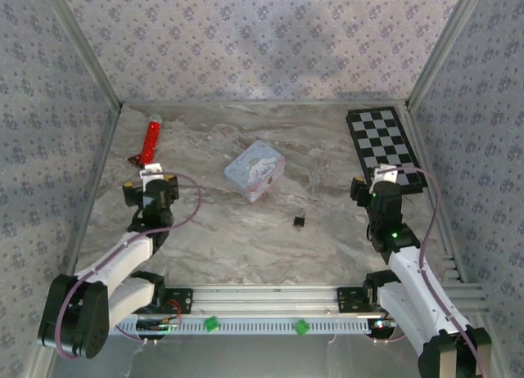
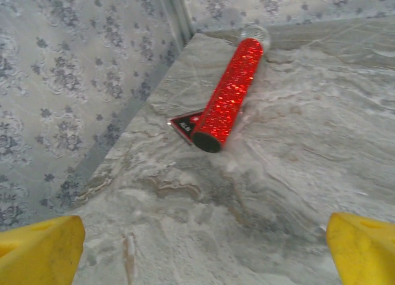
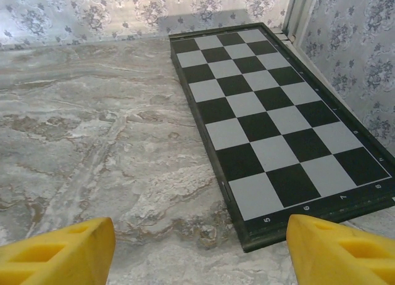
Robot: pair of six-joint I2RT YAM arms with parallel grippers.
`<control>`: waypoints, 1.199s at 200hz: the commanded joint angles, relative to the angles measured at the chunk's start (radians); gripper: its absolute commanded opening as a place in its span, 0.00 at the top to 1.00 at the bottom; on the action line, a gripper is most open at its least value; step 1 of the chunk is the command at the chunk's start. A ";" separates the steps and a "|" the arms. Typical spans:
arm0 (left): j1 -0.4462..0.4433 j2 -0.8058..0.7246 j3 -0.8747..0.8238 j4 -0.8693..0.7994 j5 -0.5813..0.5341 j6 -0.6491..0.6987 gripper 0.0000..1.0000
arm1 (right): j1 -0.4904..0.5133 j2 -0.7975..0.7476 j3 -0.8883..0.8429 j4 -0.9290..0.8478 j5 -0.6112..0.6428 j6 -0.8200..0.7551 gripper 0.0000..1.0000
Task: Unlock the padlock with the key
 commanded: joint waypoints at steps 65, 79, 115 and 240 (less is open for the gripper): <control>0.097 0.225 -0.074 0.425 0.282 0.094 0.00 | -0.088 0.063 -0.077 0.187 -0.098 -0.005 0.24; 0.097 0.255 -0.074 0.477 0.286 0.104 0.00 | -0.099 0.086 -0.076 0.211 -0.104 -0.003 0.24; 0.124 0.448 -0.079 0.705 0.405 0.108 0.00 | -0.103 0.159 -0.072 0.255 -0.099 -0.022 0.24; 0.225 0.499 0.060 0.465 0.512 0.016 0.00 | -0.174 0.605 -0.104 0.807 -0.260 -0.170 0.22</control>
